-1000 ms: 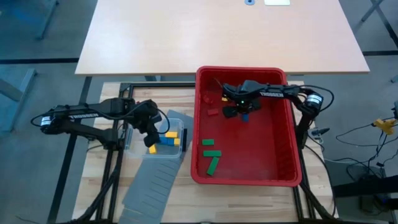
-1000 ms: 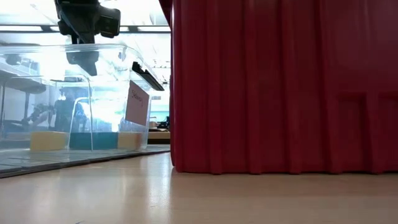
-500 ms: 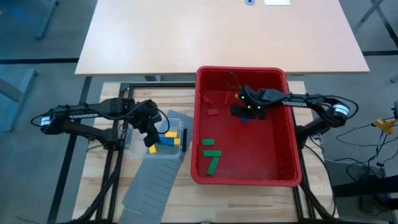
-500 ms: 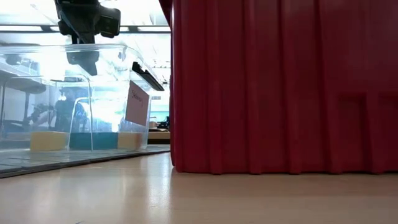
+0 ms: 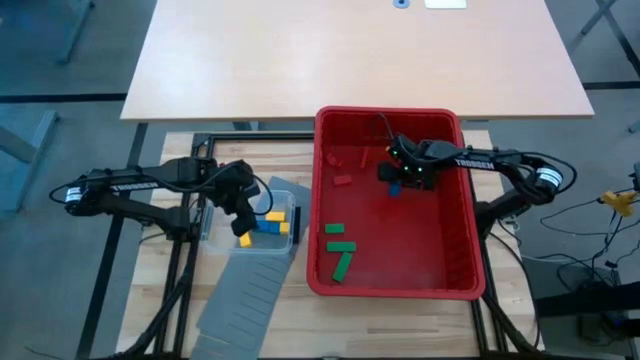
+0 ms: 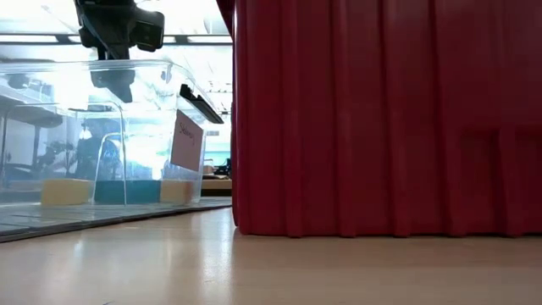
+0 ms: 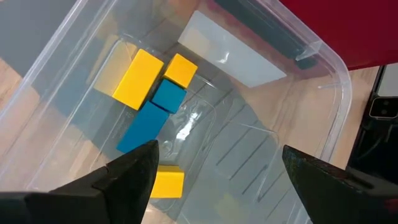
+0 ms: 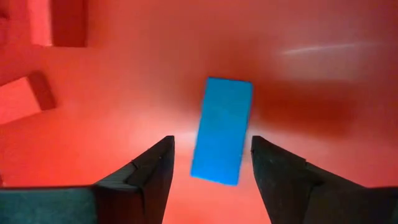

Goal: Sort blocks
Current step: Remove the blue block from the red bin

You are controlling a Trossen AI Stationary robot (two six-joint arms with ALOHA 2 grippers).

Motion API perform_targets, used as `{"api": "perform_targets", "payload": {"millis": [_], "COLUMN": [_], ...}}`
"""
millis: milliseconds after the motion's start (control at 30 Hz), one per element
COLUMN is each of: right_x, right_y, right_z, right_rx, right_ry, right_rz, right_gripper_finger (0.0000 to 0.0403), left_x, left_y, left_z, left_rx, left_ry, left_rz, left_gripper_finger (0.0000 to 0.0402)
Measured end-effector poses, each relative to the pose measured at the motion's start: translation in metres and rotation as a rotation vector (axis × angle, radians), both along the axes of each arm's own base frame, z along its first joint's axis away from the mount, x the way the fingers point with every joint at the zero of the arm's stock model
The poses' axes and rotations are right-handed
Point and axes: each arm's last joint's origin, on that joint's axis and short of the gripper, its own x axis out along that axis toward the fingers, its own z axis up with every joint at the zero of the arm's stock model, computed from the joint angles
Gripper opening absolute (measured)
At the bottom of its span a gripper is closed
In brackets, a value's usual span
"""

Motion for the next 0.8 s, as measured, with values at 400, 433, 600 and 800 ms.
{"api": "perform_targets", "payload": {"millis": [400,433,600,800], "right_x": [0.007,0.009,0.018,0.029], "right_y": [-0.003,-0.004,-0.01,-0.019], "right_z": [-0.024,-0.026,-0.032,-0.033], "right_rx": [0.142,0.151,0.176,0.156], "right_ry": [0.038,0.039,0.051,0.059], "right_rz": [0.034,0.042,0.069,0.119], "right_gripper_finger": [0.023,0.0233,0.0245,0.0215], "left_x": [0.001,0.001,0.001,0.001], "left_y": [0.0,0.0,0.0,0.0], "left_z": [0.0,0.0,0.0,0.0], "left_rx": [0.0,0.0,0.001,0.003], "left_ry": [-0.009,-0.009,-0.011,-0.01], "left_rz": [0.0,0.0,0.0,0.001], "left_gripper_finger": [0.0316,0.0316,0.0316,0.0316]}}
